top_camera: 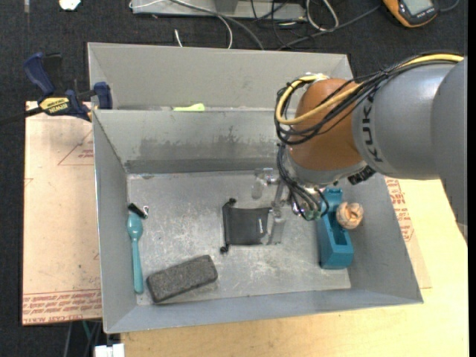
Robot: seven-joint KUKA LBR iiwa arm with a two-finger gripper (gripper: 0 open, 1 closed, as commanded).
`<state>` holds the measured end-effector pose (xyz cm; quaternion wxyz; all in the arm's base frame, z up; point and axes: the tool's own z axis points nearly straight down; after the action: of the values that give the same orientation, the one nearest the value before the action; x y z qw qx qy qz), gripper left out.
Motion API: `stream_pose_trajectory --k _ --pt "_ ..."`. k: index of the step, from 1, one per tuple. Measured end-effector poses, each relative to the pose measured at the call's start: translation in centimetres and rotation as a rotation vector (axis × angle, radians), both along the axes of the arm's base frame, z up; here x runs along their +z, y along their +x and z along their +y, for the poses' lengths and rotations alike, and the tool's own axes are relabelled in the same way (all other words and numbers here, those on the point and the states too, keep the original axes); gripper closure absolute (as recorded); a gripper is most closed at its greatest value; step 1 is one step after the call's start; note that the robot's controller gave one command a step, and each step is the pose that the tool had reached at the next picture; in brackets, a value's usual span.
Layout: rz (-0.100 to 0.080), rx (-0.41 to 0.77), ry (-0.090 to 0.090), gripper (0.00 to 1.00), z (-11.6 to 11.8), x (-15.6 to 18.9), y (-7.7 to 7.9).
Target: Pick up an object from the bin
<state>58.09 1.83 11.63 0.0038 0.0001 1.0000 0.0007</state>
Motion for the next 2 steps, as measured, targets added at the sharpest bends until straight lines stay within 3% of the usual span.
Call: stream_pose_trajectory --k 1,2 --pt "0.005 0.183 0.0 0.0 0.9 -3.1 -0.6" --pt "0.003 0.024 0.002 1.0 2.4 -4.5 -0.1"
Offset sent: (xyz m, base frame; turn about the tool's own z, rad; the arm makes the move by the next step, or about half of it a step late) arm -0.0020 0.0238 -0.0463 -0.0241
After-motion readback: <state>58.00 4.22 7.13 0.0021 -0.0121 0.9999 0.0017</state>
